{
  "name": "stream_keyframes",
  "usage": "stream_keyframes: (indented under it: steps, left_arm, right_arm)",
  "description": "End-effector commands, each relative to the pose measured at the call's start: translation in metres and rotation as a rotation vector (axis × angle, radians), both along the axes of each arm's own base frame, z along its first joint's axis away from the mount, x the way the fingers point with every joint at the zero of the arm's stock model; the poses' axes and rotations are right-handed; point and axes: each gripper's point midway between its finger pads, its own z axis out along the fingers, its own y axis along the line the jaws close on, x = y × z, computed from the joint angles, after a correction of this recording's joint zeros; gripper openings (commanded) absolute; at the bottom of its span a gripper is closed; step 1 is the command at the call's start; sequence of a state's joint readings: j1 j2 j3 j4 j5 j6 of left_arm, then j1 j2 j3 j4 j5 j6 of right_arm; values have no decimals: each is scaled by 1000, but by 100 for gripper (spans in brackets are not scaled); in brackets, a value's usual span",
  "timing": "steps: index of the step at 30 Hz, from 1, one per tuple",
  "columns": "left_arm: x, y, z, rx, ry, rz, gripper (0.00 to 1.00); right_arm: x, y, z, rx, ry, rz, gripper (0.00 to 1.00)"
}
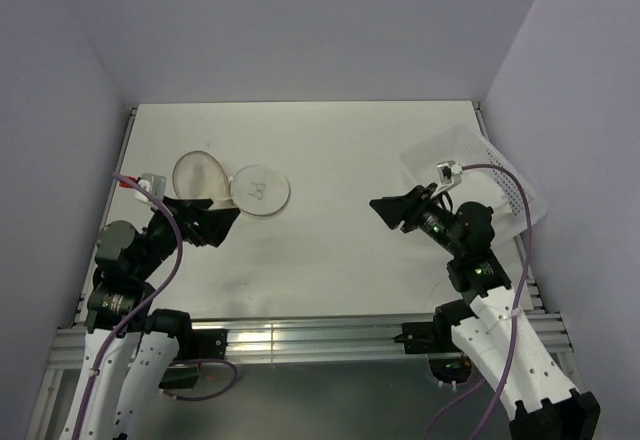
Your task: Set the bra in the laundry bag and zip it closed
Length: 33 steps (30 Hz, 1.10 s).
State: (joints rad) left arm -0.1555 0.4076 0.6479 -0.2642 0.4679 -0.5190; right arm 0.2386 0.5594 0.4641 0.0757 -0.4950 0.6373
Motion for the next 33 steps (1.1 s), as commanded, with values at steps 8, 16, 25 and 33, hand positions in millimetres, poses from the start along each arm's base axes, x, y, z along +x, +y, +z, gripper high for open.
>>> stream_keyframes:
  steps: [8, 16, 25, 33]
  left_arm:
    - [1, 20, 13, 43, -61, 113, 99]
    - [2, 30, 6, 30, -34, 184, 99]
    - [6, 38, 3, 14, -17, 238, 99]
    - [16, 51, -10, 24, 49, 327, 99]
  right_arm:
    - [26, 54, -26, -114, 91, 4, 58]
    - [72, 112, -79, -250, 208, -122, 53]
    - [116, 179, -140, -321, 322, -168, 47]
    - [131, 213, -186, -378, 392, -181, 51]
